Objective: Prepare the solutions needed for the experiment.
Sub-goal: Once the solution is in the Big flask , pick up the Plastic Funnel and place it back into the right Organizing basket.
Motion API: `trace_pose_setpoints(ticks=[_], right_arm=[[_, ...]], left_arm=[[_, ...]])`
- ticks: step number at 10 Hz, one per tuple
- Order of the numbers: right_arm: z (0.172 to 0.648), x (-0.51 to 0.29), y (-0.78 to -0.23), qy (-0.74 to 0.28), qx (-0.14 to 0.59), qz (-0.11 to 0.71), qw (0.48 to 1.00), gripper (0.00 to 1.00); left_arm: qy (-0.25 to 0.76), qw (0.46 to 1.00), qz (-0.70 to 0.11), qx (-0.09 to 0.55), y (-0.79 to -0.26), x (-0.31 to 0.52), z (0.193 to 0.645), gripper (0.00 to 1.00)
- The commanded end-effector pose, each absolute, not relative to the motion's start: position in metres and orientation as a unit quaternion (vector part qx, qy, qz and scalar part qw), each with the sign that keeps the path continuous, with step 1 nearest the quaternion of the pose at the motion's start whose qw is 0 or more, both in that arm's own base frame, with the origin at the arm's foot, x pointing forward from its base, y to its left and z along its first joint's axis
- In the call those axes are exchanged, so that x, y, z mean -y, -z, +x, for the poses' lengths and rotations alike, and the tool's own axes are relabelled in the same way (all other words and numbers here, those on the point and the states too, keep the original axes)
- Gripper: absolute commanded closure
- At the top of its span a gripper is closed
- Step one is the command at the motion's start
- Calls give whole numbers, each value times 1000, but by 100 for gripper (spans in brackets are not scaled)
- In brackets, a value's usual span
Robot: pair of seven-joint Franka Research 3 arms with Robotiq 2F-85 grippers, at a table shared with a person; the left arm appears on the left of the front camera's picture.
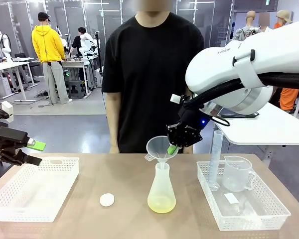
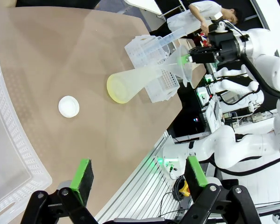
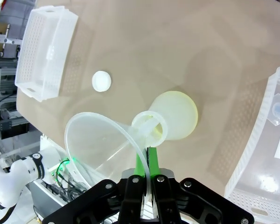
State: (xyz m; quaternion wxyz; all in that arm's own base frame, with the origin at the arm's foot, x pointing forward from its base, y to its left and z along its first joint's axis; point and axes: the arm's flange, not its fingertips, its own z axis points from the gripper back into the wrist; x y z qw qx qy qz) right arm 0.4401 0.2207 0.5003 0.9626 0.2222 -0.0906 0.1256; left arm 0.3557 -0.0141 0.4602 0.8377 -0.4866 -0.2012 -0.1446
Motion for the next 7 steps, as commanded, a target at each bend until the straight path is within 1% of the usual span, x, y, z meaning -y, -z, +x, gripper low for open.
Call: trace_pose_setpoints(ticks=[1, 2, 5, 7], right_arm=[[425, -222, -516, -136, 106, 246, 954, 100], [418, -225, -526, -143, 115, 250, 951, 100], [391, -230, -555, -147, 146, 226, 952, 100], [380, -231, -571, -141, 151, 215, 955, 100]], left_arm=[[151, 828, -497, 210, -460, 16, 358, 0], [151, 828, -497, 210, -460, 16, 358, 0], [151, 828, -497, 210, -460, 16, 358, 0], [151, 828, -497, 210, -460, 16, 358, 0]])
